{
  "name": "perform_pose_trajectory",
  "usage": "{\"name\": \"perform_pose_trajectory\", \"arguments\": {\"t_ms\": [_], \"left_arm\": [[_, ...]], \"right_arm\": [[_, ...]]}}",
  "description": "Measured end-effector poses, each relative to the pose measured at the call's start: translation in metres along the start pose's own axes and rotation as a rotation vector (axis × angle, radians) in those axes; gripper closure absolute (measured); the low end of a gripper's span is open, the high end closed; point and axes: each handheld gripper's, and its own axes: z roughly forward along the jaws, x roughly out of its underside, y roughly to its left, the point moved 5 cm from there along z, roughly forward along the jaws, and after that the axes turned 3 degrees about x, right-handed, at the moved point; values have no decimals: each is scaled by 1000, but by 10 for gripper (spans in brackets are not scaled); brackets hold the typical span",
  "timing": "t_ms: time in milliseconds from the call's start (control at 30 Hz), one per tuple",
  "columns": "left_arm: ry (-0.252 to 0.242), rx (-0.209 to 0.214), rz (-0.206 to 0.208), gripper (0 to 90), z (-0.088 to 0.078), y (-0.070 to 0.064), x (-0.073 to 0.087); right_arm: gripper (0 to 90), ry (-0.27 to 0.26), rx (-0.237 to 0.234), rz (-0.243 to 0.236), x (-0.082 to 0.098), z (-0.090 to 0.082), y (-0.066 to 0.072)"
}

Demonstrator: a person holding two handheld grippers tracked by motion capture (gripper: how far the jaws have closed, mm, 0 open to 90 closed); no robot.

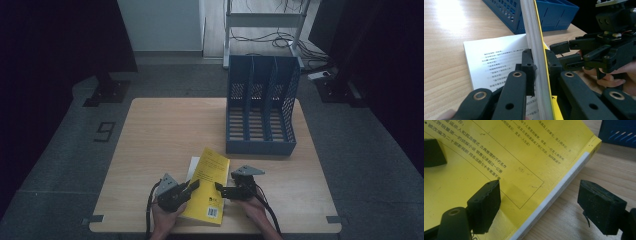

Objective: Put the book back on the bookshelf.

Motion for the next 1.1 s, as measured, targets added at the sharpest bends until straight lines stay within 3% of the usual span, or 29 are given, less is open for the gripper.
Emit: {"name": "perform_pose_trajectory", "arguments": {"t_ms": [600,1100], "left_arm": [[-21,20,19,817,-4,-8,-5],[-43,50,70,822,-9,-21,-12]], "right_arm": [[167,-34,-34,6,-9,-11,-3],[147,-70,-52,-9,-14,-21,-4]]}}
